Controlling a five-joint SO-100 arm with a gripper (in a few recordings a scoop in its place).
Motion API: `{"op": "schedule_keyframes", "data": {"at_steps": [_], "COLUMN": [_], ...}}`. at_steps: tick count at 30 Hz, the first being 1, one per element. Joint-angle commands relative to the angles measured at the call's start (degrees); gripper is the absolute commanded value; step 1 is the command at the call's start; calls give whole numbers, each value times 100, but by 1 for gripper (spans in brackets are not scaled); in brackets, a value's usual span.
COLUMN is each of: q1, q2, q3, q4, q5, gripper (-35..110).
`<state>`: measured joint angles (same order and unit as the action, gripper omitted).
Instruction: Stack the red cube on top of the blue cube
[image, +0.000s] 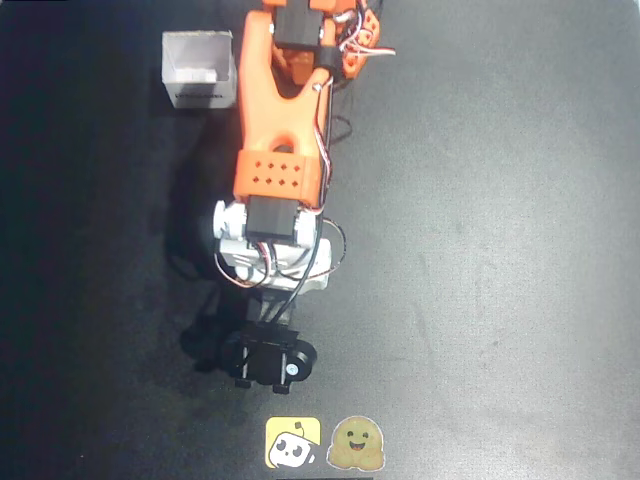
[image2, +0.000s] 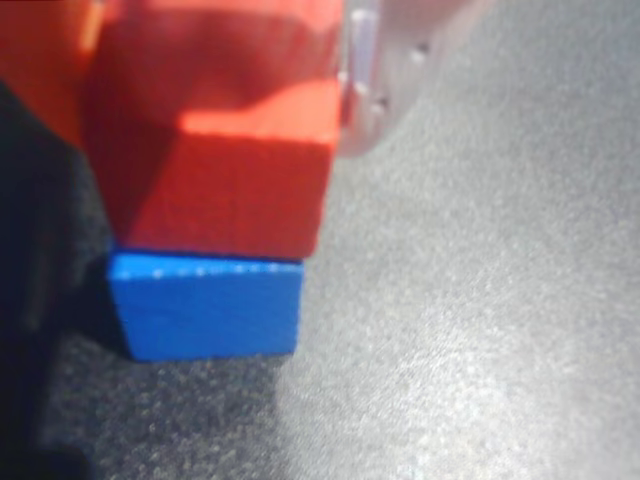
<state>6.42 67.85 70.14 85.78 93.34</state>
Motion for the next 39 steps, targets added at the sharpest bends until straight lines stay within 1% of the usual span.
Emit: {"op": "schedule_keyframes", "data": {"at_steps": [1,17,20,26,29,33,35,39], "q1": [62,176,176,149,132,123,114,105], "q2": [35,0,0,0,0,0,0,0], "q3": [-220,-176,-176,-176,-185,-202,-211,-211], "q4": [-62,-70,-70,-62,-62,-62,-62,-70], "q5": [18,26,9,9,-53,-132,-132,-211], "gripper": [0,0,5,6,12,14,20,24]}}
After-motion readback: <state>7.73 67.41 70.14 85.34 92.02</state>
